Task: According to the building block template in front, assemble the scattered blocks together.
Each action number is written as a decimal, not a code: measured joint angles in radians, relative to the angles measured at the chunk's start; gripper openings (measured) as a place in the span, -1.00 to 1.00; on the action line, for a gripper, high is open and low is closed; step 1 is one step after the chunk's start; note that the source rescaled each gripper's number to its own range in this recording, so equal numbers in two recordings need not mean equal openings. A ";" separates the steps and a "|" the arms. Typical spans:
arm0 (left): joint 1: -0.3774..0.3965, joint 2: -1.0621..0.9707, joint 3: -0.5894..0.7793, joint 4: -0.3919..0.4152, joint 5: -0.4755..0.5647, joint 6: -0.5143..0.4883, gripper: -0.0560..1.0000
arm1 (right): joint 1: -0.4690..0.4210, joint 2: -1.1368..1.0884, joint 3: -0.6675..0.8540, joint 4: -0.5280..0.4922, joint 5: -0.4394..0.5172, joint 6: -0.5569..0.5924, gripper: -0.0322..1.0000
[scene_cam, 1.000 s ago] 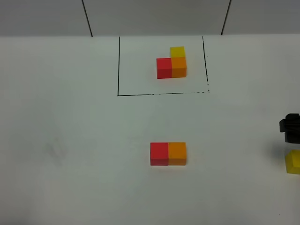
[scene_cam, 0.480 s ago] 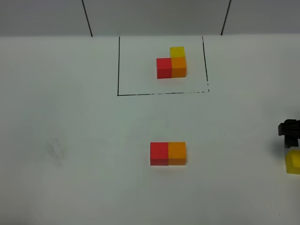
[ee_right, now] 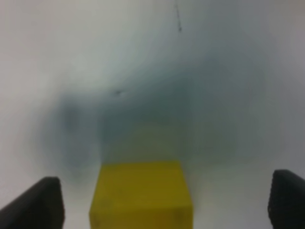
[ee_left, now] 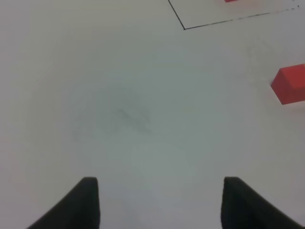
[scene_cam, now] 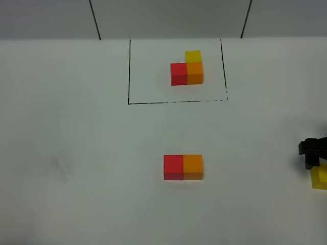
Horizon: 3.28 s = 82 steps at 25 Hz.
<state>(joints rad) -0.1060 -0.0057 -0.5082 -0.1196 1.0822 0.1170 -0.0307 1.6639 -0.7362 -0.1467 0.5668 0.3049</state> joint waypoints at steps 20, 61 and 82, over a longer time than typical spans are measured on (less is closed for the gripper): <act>0.000 0.000 0.000 0.000 0.000 0.000 -0.44 | 0.005 0.058 -0.016 0.036 0.006 -0.005 -0.93; 0.000 0.000 0.000 0.000 0.000 0.000 -0.44 | 0.643 0.510 -0.817 -0.068 0.291 0.476 -0.93; 0.000 0.000 0.000 0.000 0.000 -0.001 -0.44 | 0.683 0.510 -0.778 -0.023 0.274 0.513 -0.94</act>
<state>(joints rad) -0.1060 -0.0057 -0.5082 -0.1196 1.0822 0.1159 0.6524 2.1743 -1.5137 -0.1702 0.8405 0.8174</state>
